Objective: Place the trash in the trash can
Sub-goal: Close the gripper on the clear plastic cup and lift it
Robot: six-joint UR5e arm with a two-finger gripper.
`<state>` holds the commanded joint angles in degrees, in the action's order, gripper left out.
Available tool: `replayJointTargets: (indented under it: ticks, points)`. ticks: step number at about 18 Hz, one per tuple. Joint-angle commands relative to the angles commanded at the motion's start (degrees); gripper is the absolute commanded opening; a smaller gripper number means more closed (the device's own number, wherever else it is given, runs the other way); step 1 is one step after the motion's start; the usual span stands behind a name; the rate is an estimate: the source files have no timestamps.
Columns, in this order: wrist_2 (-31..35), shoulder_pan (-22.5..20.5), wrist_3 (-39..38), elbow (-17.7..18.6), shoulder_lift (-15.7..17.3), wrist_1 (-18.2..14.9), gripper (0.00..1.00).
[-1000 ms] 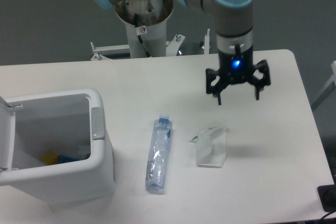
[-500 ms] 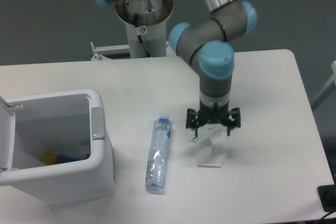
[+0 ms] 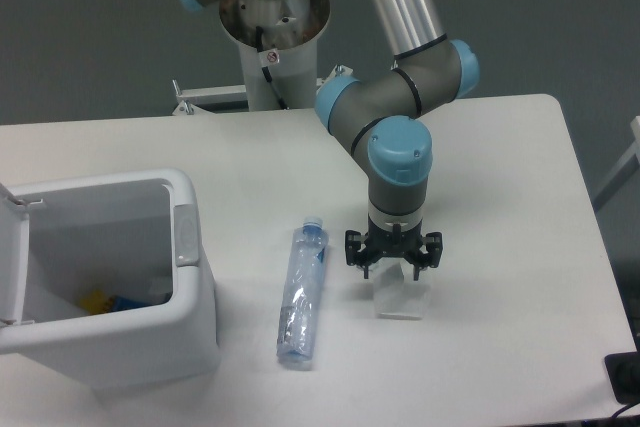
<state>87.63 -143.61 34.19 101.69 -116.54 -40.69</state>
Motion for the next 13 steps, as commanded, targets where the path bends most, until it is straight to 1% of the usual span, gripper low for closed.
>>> replayJointTargets:
  ticks: [7, 9, 11, 13]
  points:
    - [0.2, -0.1, 0.0, -0.7, 0.6, 0.0, 0.0]
    - [-0.3, -0.3, -0.1, -1.4, 2.0, 0.0, 0.0]
    - [-0.7, -0.7, -2.7, -3.4, 3.8, 0.0, 0.0]
    - [-4.0, -0.5, -10.3, -9.2, 4.0, 0.0, 0.0]
